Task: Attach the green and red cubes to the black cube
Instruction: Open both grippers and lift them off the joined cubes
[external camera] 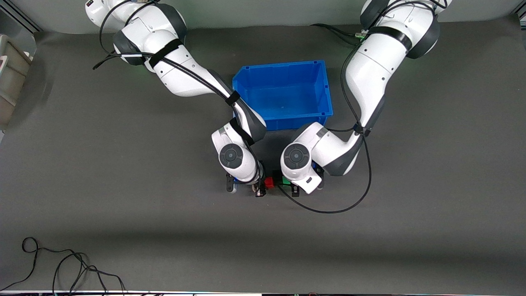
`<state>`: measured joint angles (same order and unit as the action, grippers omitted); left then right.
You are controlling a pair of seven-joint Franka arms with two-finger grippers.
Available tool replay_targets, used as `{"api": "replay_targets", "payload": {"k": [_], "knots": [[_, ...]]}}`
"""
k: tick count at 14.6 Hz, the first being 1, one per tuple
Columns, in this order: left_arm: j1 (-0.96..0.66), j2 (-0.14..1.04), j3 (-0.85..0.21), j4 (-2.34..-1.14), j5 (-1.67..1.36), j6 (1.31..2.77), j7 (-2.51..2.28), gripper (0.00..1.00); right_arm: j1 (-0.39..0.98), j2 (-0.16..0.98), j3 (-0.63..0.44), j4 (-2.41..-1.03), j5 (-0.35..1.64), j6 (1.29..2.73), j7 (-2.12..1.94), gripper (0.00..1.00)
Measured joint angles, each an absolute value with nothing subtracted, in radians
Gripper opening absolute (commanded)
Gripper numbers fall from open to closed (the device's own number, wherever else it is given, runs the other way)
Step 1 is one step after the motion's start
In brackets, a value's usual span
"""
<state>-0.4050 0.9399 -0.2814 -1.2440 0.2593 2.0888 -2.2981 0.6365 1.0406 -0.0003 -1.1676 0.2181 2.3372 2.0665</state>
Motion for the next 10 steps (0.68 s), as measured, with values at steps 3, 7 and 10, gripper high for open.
{"api": "replay_targets", "payload": {"k": [3, 7, 10], "knots": [[-0.335, 0.904, -0.289, -1.232, 0.258, 2.049, -2.222, 1.0, 0.637, 1.041, 0.0, -1.168, 0.218, 2.337, 2.066, 1.0], [-0.257, 0.827, -0.309, -1.228, 0.257, 1.903, -2.03, 1.0, 0.638, 1.041, 0.0, -1.171, 0.216, 2.315, 2.047, 1.0], [-0.221, 0.763, -0.312, -1.226, 0.245, 1.757, -1.832, 1.0, 0.633, 1.011, -0.004, -1.155, 0.215, 2.212, 1.982, 1.0]]}}
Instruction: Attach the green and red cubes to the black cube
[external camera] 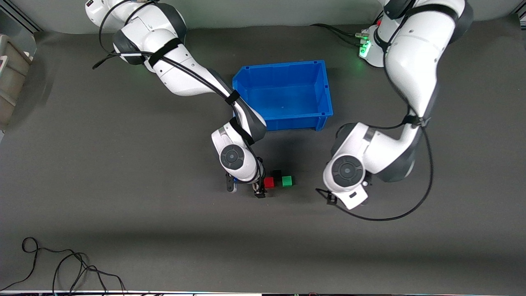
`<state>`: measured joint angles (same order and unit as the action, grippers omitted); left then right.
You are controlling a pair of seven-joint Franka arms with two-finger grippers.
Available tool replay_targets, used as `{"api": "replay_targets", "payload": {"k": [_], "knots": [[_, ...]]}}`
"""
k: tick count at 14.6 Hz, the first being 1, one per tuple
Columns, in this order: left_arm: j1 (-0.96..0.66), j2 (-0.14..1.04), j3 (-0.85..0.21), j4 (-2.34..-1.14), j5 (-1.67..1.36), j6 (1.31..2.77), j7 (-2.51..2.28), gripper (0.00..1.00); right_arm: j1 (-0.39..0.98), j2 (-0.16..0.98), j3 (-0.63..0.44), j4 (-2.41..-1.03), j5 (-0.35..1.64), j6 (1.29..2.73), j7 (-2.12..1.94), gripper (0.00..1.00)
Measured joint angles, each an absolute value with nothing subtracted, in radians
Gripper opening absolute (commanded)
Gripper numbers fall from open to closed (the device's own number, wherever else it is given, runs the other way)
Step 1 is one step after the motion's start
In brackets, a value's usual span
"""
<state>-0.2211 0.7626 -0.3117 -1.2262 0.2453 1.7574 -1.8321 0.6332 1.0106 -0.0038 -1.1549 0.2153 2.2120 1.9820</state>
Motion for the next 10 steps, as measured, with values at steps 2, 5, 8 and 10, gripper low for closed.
{"api": "replay_targets", "payload": {"k": [2, 5, 8, 10], "knots": [[-0.182, 0.717, -0.312, -1.228, 0.211, 1.7, -1.638, 1.0, 0.614, 0.952, -0.006, -1.144, 0.215, 2.093, 1.903, 1.0], [-0.112, 0.633, -0.312, -1.253, 0.177, 1.639, -1.368, 1.0, 0.571, 0.828, -0.008, -1.136, 0.214, 1.905, 1.761, 1.0], [-0.051, 0.542, -0.312, -1.315, 0.171, 1.636, -1.152, 1.0, 0.535, 0.702, -0.024, -1.134, 0.212, 1.719, 1.537, 1.0], [0.009, 0.473, -0.312, -1.361, 0.166, 1.621, -0.941, 1.0, 0.481, 0.609, -0.033, -1.131, 0.199, 1.574, 1.319, 1.0]]}}
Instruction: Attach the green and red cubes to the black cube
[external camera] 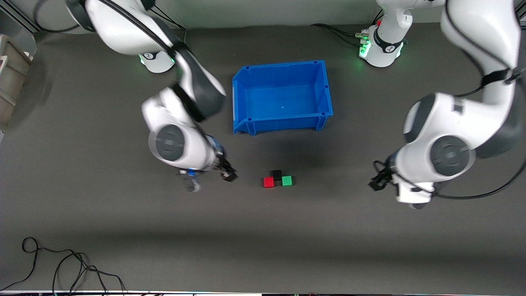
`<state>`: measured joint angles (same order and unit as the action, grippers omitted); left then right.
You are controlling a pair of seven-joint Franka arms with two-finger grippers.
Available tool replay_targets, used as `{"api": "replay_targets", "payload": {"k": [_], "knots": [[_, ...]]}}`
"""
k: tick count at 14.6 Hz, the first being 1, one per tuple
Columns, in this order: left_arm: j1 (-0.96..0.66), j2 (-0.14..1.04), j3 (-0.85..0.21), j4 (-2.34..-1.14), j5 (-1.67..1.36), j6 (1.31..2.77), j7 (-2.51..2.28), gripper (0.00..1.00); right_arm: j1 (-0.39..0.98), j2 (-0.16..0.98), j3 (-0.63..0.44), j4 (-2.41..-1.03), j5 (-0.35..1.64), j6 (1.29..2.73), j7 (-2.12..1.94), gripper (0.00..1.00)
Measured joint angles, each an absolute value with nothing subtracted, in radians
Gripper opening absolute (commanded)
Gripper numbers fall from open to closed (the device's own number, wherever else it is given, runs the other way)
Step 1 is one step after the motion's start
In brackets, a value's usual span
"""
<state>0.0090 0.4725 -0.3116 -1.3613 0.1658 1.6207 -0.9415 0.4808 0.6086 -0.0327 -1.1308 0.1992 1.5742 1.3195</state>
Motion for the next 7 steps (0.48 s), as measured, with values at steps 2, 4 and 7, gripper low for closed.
{"api": "replay_targets", "payload": {"k": [2, 4, 7], "knots": [[0.086, 0.4, -0.311, -1.41, 0.146, 1.612, -0.709, 1.0, 0.409, 0.512, -0.034, -1.13, 0.139, 1.433, 1.058, 1.0], [0.15, 0.342, -0.31, -1.441, 0.109, 1.602, -0.498, 1.0, 0.349, 0.438, -0.034, -1.134, 0.087, 1.347, 0.79, 1.0], [0.198, 0.298, -0.31, -1.468, 0.09, 1.601, -0.266, 1.0, 0.272, 0.396, -0.035, -1.14, 0.07, 1.329, 0.541, 1.0]]}}
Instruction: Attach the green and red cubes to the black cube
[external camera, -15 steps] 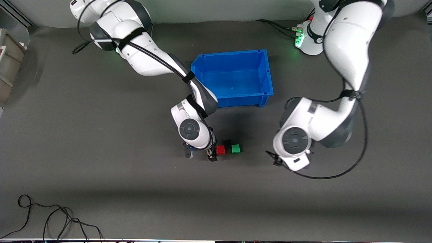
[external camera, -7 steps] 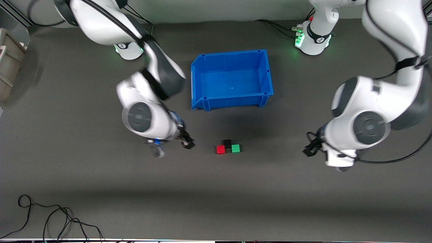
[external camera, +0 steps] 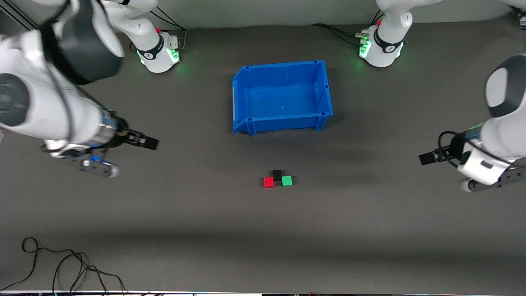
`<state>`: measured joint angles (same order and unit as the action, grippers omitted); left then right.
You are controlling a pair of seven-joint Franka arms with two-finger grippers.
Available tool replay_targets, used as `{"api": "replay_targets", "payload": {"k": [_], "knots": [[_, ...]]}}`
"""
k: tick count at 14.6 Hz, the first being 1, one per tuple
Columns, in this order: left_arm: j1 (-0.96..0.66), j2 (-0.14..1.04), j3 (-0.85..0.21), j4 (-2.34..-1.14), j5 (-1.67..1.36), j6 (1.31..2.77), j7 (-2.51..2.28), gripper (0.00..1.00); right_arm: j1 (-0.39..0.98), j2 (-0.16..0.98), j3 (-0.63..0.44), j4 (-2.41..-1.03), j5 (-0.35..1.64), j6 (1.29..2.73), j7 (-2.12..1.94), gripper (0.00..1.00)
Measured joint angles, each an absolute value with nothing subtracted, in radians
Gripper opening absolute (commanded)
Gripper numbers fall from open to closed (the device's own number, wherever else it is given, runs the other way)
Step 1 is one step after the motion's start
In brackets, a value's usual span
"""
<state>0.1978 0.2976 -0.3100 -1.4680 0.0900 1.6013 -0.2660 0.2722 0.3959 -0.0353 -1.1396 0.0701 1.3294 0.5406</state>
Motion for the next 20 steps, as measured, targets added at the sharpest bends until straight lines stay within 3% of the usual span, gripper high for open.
{"api": "replay_targets", "payload": {"k": [11, 16, 20], "knots": [[0.255, 0.151, -0.309, -1.512, 0.082, 1.612, -0.042, 1.0, 0.147, 0.354, -0.029, -1.159, -0.004, 1.334, 0.239, 1.0], [0.272, 0.104, -0.294, -1.486, 0.081, 1.621, 0.017, 1.0, 0.058, 0.198, -0.008, -1.39, -0.004, 1.502, 0.091, 1.0], [0.277, 0.057, -0.291, -1.51, 0.068, 1.618, 0.035, 1.0, 0.051, 0.078, -0.001, -1.497, -0.004, 1.525, 0.085, 1.0]]}}
